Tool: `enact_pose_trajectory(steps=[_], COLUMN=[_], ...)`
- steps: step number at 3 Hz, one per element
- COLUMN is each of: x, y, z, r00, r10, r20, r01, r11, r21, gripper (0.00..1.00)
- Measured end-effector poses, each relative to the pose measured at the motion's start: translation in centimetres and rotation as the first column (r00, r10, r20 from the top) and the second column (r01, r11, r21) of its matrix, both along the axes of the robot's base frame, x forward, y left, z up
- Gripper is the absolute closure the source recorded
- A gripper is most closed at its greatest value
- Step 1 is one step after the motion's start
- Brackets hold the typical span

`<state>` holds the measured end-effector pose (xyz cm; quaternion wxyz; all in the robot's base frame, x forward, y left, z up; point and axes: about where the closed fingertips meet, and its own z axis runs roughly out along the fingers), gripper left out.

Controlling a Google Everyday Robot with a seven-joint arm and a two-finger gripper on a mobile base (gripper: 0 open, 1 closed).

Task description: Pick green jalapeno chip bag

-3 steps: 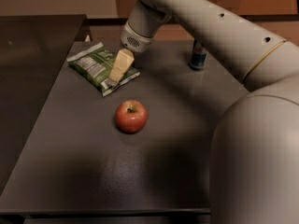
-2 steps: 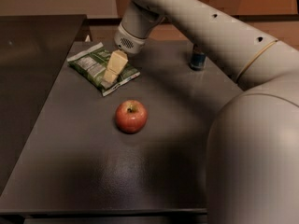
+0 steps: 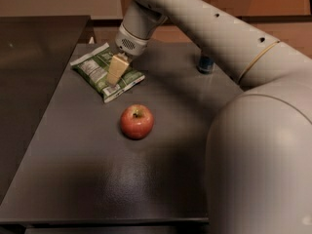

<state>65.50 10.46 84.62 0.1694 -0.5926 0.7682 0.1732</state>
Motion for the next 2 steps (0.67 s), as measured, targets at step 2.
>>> enact_pose_trajectory(steps=[2], x=[-0.2], y=[-1.2], z=[0.9], r00=[1.0000], r10=[0.002], r20=[0.002], r01=[-0.002], r11=[1.000], r21=[-0.032], gripper=[0.87])
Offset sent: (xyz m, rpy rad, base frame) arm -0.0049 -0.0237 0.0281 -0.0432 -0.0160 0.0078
